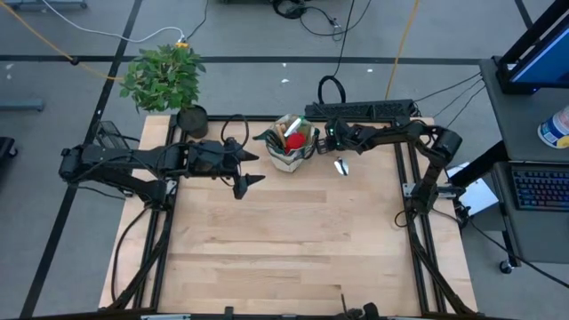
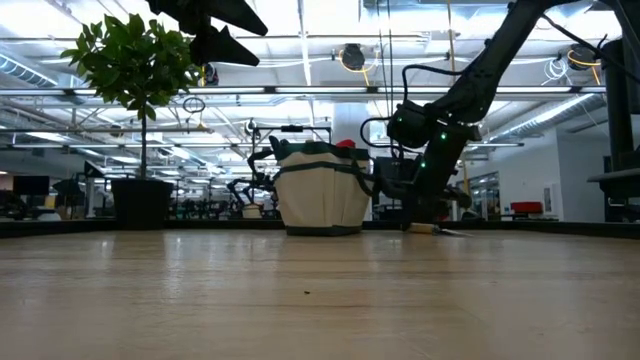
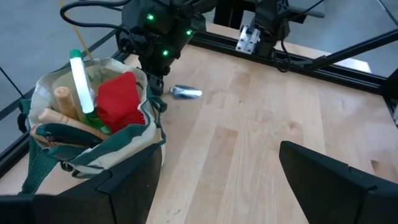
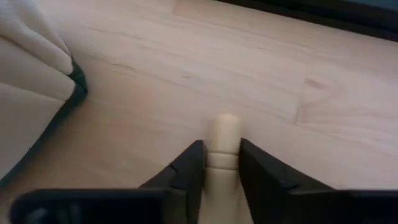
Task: Pick & Place Garden tools in Gardening bag
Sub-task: Put the hand trowel into the gardening tool bag
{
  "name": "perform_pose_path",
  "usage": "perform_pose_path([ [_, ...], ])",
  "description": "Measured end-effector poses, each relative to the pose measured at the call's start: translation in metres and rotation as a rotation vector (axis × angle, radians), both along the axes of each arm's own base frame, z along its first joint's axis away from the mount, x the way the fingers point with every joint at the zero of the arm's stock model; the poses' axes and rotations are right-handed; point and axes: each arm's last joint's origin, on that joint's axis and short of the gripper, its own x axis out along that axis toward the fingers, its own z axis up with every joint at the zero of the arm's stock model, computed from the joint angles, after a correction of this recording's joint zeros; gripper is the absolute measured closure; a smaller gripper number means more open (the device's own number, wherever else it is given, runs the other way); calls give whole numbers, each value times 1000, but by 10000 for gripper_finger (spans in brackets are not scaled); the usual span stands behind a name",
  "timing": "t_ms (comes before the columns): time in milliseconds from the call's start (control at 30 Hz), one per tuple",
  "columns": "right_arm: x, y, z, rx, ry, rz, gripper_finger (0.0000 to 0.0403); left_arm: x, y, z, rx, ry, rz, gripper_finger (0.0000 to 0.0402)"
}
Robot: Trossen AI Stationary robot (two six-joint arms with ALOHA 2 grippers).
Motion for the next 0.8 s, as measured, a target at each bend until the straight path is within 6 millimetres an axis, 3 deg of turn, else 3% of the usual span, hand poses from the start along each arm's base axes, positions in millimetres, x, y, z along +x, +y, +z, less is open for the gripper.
perform_pose_path([
  [100,-1,1,1,-3,16,24,345,0,0,0,5,1,-2,69],
  [400,-13,10,20,16,74,81,345,0,0,0,-9,-3,7,69],
  [600,-28,22,74,-75,-12,112,345,0,0,0,-20,-6,13,68],
  [800,-48,38,142,-271,-254,106,345,0,0,0,-21,-9,14,69],
])
